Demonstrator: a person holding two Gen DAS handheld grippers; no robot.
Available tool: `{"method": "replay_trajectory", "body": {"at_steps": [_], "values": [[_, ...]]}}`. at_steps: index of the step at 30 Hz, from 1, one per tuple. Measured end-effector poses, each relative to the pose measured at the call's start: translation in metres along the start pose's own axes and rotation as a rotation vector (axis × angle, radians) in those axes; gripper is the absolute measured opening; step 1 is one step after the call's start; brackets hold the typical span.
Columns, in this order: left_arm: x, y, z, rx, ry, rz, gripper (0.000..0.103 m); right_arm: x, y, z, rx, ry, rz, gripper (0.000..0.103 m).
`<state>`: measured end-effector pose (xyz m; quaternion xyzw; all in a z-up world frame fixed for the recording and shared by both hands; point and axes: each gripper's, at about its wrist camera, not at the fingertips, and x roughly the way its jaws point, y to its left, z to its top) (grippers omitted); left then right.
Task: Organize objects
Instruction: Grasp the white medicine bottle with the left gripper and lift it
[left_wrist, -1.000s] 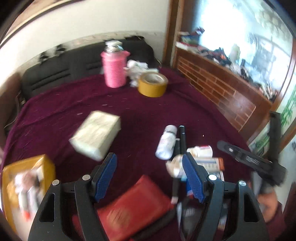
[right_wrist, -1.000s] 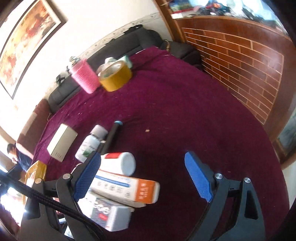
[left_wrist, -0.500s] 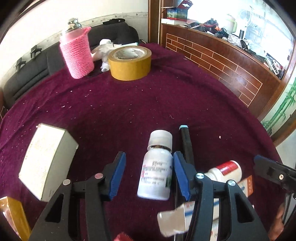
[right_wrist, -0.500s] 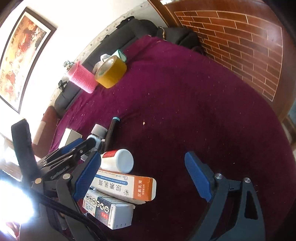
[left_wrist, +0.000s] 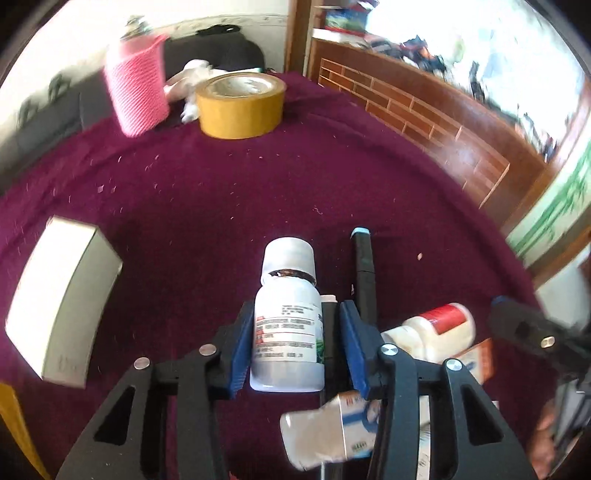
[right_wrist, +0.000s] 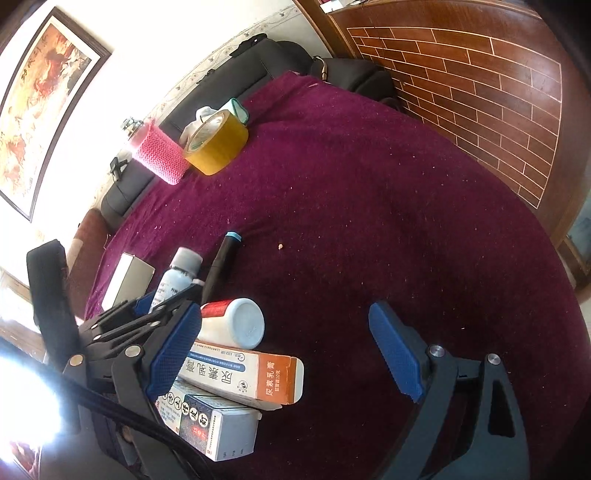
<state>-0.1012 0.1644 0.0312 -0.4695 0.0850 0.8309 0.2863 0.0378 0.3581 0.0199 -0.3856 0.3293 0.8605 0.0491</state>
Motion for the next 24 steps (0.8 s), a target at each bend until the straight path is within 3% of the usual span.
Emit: {"method": "replay_trajectory", "body": {"at_steps": [1, 6, 11, 18, 24], "values": [[-0.004, 0.003, 0.0, -0.017, -0.012, 0.0, 0.029, 0.0, 0.0, 0.0, 0.0, -0.001, -0.001, 0.092], [-0.01, 0.019, -0.002, -0.071, 0.002, 0.024, 0.029, 0.0, 0.0, 0.0, 0.0, -0.002, -0.005, 0.092], [-0.002, 0.035, -0.005, -0.153, 0.012, -0.001, 0.029, 0.0, -0.001, 0.0, 0.005, -0.002, -0.001, 0.092], [0.007, 0.004, -0.008, 0.005, -0.002, 0.178, 0.029, 0.001, 0.002, 0.001, -0.01, -0.004, -0.013, 0.092], [-0.025, 0.012, -0.021, -0.057, -0.077, 0.116, 0.029, 0.001, 0.002, 0.0, -0.018, -0.008, -0.015, 0.092]]}}
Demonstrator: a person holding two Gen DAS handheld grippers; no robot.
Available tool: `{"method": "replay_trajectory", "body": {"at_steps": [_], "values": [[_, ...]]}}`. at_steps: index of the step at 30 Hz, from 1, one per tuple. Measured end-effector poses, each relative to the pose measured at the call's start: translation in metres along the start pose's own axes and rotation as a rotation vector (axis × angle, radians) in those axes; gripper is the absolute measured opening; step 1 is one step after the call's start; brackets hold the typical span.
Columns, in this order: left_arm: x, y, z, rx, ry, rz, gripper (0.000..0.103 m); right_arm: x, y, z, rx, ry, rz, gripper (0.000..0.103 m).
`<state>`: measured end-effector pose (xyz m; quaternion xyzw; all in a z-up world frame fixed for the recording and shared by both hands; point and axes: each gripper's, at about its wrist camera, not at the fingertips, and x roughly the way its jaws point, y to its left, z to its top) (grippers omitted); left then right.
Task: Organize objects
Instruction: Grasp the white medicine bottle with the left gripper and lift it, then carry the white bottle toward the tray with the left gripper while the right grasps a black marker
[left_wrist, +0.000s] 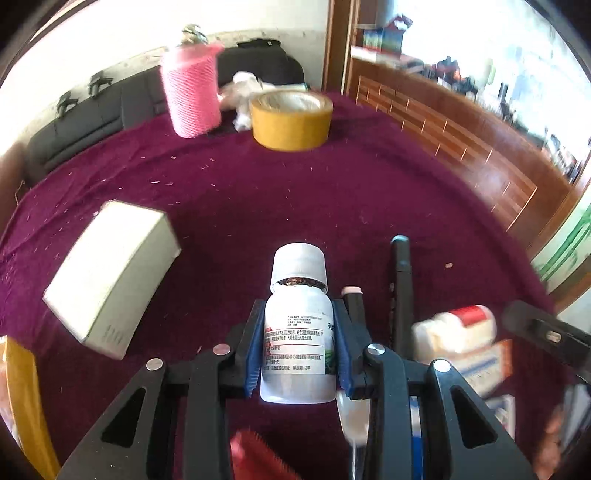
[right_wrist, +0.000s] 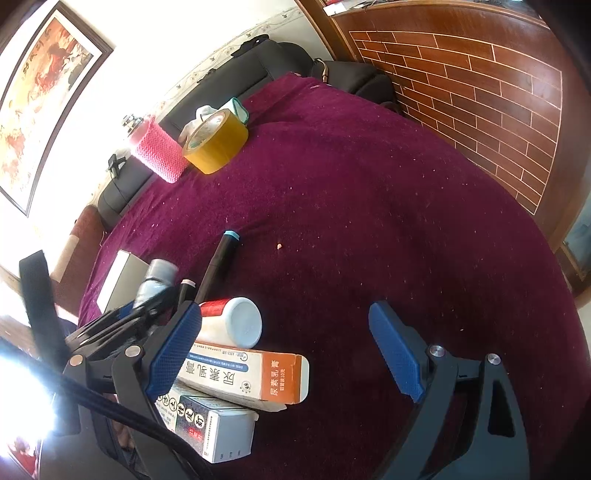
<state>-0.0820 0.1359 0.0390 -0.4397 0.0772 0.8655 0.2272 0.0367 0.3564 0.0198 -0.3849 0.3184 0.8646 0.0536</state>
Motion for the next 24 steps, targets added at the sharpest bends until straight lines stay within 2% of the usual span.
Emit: {"method": "replay_trajectory", "body": {"at_steps": [5, 9, 15, 17, 19, 22, 24], "values": [[-0.07, 0.023, -0.023, -0.088, -0.105, -0.108, 0.029, 0.001, 0.002, -0.001, -0.015, -0.003, -0.016, 0.092], [-0.128, 0.042, -0.054, -0.116, -0.196, -0.13, 0.029, 0.001, 0.002, -0.001, -0.024, -0.009, -0.033, 0.092], [-0.193, 0.069, -0.103, -0.128, -0.339, -0.042, 0.029, 0.0, 0.004, -0.004, -0.053, -0.041, -0.086, 0.092], [-0.21, 0.081, -0.118, -0.156, -0.375, -0.006, 0.029, 0.001, 0.007, -0.007, -0.085, -0.063, -0.138, 0.092], [-0.22, 0.096, -0.128, -0.194, -0.388, 0.047, 0.029, -0.001, 0.012, -0.009, -0.113, -0.086, -0.182, 0.092], [-0.222, 0.114, -0.136, -0.251, -0.387, 0.059, 0.029, -0.008, 0.021, -0.009, -0.127, -0.094, -0.228, 0.092], [-0.219, 0.12, -0.142, -0.262, -0.376, 0.095, 0.029, -0.02, 0.032, -0.01, -0.156, -0.114, -0.245, 0.092]]}}
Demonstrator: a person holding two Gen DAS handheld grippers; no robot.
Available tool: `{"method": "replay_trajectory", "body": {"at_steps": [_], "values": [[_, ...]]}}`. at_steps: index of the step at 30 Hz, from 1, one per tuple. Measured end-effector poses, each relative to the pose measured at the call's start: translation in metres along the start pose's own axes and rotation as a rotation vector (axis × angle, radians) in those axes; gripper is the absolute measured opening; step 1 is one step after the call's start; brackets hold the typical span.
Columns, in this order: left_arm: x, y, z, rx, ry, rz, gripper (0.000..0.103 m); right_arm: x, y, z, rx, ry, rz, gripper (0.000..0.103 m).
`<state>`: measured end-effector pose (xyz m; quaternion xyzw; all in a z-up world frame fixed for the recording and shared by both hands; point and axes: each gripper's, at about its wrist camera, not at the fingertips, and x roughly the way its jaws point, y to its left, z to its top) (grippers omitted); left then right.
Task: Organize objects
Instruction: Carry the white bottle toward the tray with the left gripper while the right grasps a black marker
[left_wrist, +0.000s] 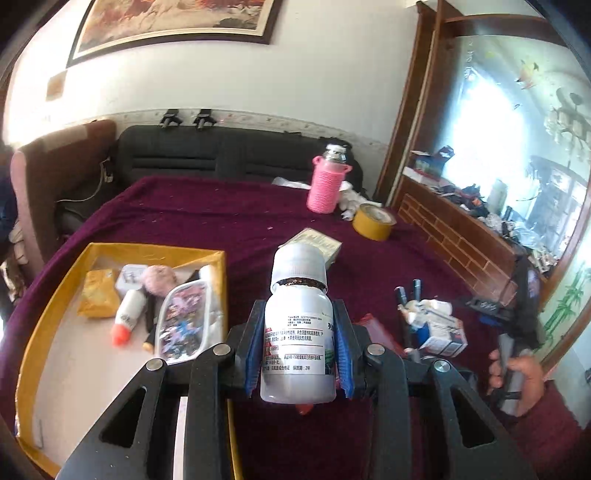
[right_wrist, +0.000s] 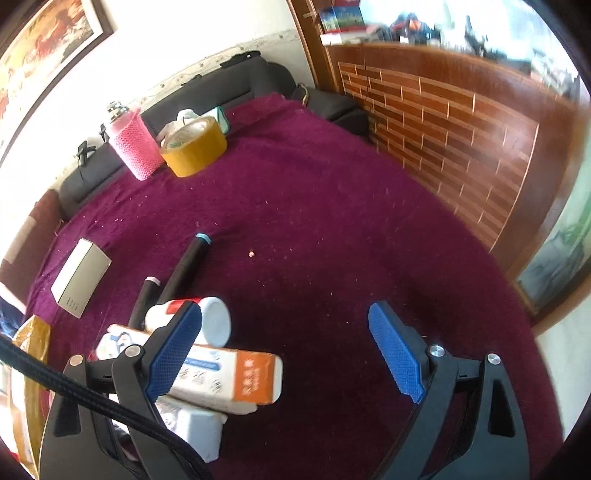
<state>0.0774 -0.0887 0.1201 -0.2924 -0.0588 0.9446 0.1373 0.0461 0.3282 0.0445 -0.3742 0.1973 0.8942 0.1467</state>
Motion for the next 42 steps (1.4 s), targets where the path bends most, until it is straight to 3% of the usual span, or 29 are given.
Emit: {"method": "replay_trajectory", "body": {"at_steps": [4, 9, 14, 19, 23, 30, 33, 38, 42], "values": [[-0.009, 0.015, -0.013, -0.054, 0.006, -0.056, 0.029, -0.036, 0.026, 0.009, -0.047, -0.03, 0.03, 0.092], [-0.041, 0.045, -0.028, -0.136, -0.038, -0.111, 0.029, -0.052, 0.071, 0.009, -0.148, -0.002, 0.106, 0.092], [-0.053, 0.071, -0.035, -0.207, -0.031, -0.118, 0.029, -0.041, 0.132, -0.002, -0.246, 0.097, 0.228, 0.092], [-0.058, 0.091, -0.042, -0.264, -0.03, -0.149, 0.029, -0.004, 0.175, -0.015, -0.326, 0.201, 0.212, 0.092], [-0.059, 0.108, -0.045, -0.275, -0.036, -0.145, 0.029, 0.007, 0.178, -0.009, -0.292, 0.243, 0.225, 0.092], [-0.048, 0.132, -0.051, -0.317, -0.022, -0.169, 0.029, 0.033, 0.18, 0.02, -0.265, 0.276, 0.141, 0.092], [-0.043, 0.135, -0.055, -0.321, -0.012, -0.17, 0.029, 0.055, 0.196, 0.022, -0.246, 0.353, 0.189, 0.092], [-0.042, 0.14, -0.055, -0.316, -0.009, -0.162, 0.029, 0.083, 0.21, 0.033, -0.03, 0.421, 0.316, 0.092], [-0.046, 0.145, -0.052, -0.297, -0.018, -0.157, 0.029, 0.072, 0.195, 0.049, -0.053, 0.378, 0.237, 0.092]]}}
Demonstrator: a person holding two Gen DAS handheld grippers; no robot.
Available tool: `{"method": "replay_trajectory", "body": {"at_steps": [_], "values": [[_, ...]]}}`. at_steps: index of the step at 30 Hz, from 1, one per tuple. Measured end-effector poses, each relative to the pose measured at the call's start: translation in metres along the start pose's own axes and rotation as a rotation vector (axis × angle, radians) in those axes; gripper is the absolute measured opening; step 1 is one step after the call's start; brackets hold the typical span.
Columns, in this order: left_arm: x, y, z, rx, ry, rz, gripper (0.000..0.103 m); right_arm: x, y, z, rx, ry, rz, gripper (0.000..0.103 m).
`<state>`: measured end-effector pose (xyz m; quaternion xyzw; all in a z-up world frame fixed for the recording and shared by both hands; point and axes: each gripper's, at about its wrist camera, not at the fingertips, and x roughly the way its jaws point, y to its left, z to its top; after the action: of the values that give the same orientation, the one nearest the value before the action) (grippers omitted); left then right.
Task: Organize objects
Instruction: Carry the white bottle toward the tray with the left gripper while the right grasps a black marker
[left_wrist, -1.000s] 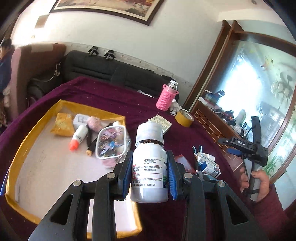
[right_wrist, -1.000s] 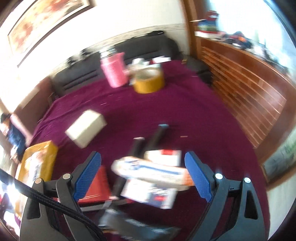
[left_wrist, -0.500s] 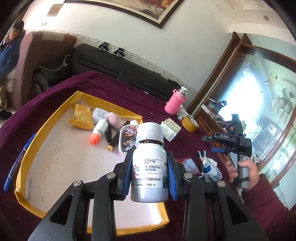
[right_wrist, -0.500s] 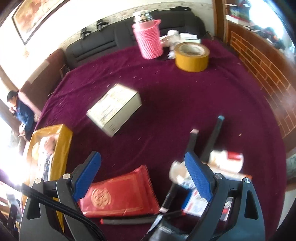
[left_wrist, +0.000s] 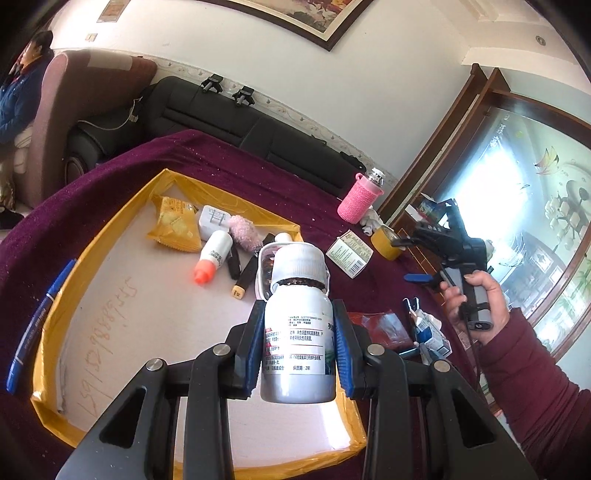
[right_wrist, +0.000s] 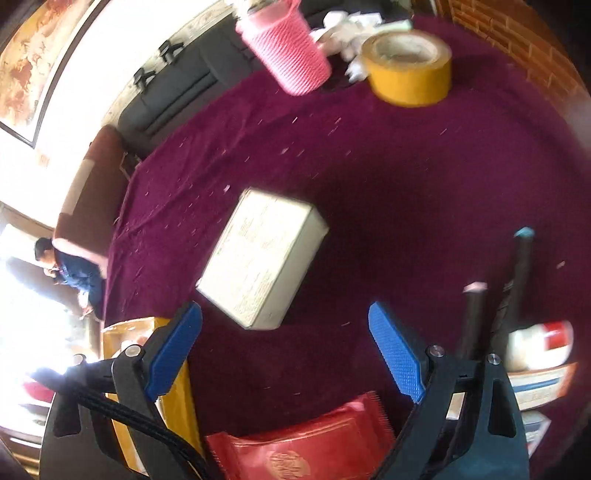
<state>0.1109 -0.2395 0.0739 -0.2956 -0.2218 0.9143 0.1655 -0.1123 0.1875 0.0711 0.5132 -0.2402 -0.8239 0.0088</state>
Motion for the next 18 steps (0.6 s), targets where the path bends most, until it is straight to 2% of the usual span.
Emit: {"method": "replay_trajectory", "body": {"at_steps": [2, 4, 7, 12, 13, 15, 17, 18], "values": [[0.002, 0.002, 0.001, 0.016, -0.003, 0.001, 0.029, -0.016, -0.015, -0.001, -0.052, -0.033, -0.12, 0.092], [0.007, 0.002, 0.0, 0.019, 0.008, -0.007, 0.029, -0.024, -0.032, -0.006, -0.102, -0.011, -0.206, 0.092], [0.014, -0.002, -0.004, 0.02, 0.032, -0.014, 0.029, -0.038, -0.054, -0.019, -0.174, 0.024, -0.244, 0.089], [0.012, -0.012, -0.007, 0.038, 0.041, -0.002, 0.029, -0.063, -0.083, -0.034, -0.229, -0.052, -0.374, 0.085], [0.012, -0.014, -0.007, 0.037, 0.046, -0.002, 0.029, -0.062, -0.088, -0.032, -0.219, -0.055, -0.381, 0.082], [0.012, -0.021, -0.009, 0.043, 0.054, 0.001, 0.029, -0.057, -0.1, -0.025, -0.167, -0.039, -0.344, 0.059], [0.011, -0.03, -0.011, 0.057, 0.056, 0.007, 0.029, -0.046, -0.103, -0.016, -0.155, -0.018, -0.317, 0.046], [0.009, -0.034, -0.011, 0.066, 0.054, 0.009, 0.029, -0.037, -0.102, -0.013, -0.164, -0.013, -0.33, 0.045]]}}
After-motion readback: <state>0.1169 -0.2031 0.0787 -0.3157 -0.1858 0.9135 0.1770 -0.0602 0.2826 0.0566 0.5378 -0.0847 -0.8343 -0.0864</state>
